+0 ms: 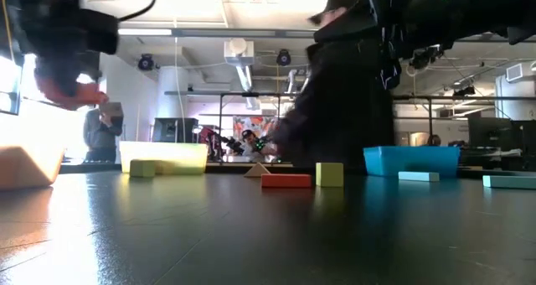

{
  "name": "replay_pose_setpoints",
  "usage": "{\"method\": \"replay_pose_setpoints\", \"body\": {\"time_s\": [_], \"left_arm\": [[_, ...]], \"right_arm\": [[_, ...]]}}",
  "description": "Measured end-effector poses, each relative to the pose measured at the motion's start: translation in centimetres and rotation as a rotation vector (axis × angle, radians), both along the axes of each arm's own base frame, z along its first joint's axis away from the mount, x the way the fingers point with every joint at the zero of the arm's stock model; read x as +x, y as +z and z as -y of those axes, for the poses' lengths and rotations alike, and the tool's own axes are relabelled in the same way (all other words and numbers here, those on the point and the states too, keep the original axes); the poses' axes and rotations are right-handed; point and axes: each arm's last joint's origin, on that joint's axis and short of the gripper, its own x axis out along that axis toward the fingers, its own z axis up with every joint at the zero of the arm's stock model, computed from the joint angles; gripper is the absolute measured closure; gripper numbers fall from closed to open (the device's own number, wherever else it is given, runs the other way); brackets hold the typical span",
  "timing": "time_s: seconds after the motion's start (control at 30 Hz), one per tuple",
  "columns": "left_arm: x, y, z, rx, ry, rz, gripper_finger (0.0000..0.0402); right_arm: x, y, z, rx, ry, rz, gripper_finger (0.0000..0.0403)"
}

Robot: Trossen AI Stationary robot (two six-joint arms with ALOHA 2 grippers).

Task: Sort blocks by size
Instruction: Put the orange wooden block into the orange bin

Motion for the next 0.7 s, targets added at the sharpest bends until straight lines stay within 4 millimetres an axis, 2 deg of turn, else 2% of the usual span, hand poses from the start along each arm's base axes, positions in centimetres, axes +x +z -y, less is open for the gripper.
{"method": "replay_pose_setpoints", "body": {"time_s": [0.17, 0.37, 0.7], "left_arm": [[-1.4, -0.6, 2.5, -0.087, 0.023, -0.143, 0.0284], [-3.7, -1.2, 3.7, -0.105, 0.183, -0.352, 0.0284], [-4.1, -1.3, 4.1, -0.096, 0.261, -0.348, 0.0284]], "right_arm": [[0.0, 0.1, 0.0, 0.004, 0.000, 0.007, 0.0197], [0.0, 0.1, 0.0, 0.004, 0.000, 0.014, 0.0197], [0.0, 0.1, 0.0, 0.004, 0.000, 0.014, 0.0197]]}}
